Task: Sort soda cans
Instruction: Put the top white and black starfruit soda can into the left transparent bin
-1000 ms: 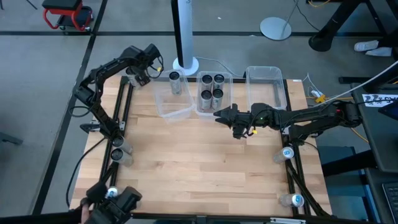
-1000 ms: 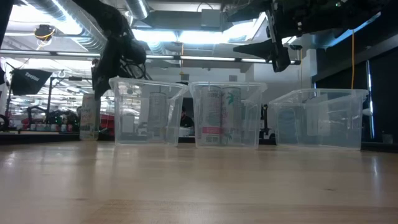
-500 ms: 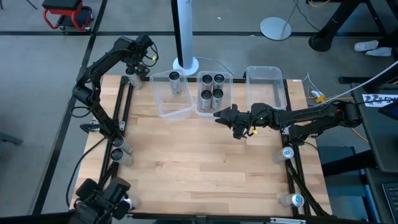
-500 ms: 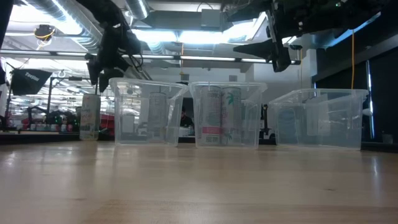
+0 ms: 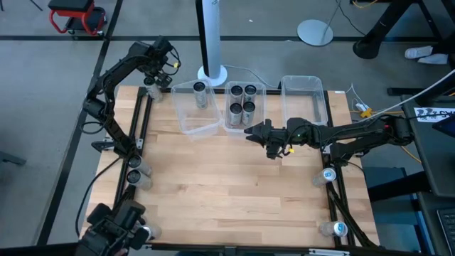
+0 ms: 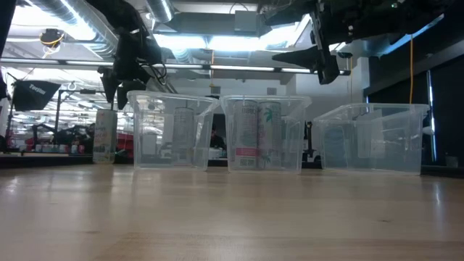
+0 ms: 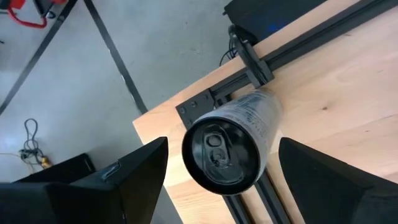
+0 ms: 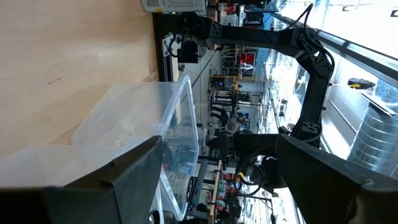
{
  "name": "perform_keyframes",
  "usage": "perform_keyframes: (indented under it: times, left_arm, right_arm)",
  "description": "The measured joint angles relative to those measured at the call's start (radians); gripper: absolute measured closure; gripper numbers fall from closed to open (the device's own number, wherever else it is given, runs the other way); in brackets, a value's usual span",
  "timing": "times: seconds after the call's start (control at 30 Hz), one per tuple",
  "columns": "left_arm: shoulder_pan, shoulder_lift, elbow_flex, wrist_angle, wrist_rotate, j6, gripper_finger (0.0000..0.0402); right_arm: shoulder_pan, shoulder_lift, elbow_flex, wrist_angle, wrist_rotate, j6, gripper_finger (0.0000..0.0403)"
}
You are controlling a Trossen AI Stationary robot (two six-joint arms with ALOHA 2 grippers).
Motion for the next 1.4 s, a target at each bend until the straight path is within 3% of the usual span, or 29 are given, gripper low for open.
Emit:
perform_keyframes:
  times: [0.3,0.53,1.4]
  left_arm:
    - [0.022,0.069,0.000,-0.008,-0.005,-0.021,0.0105]
    - [0.024,0.102,0.000,-0.040,-0.070,-0.017,0.0105]
    - [-0.016,0.100,0.000,-0.053,-0.027,0.067,0.0105]
  right_arm:
    - [0.000,0.000,0.000,0.001,0.000,0.000,0.0091]
    - [0.000,0.000,0.000,0.000,0.000,0.000,0.0091]
    - [0.000,0.000,0.000,0.002,0.000,-0.018,0.0091]
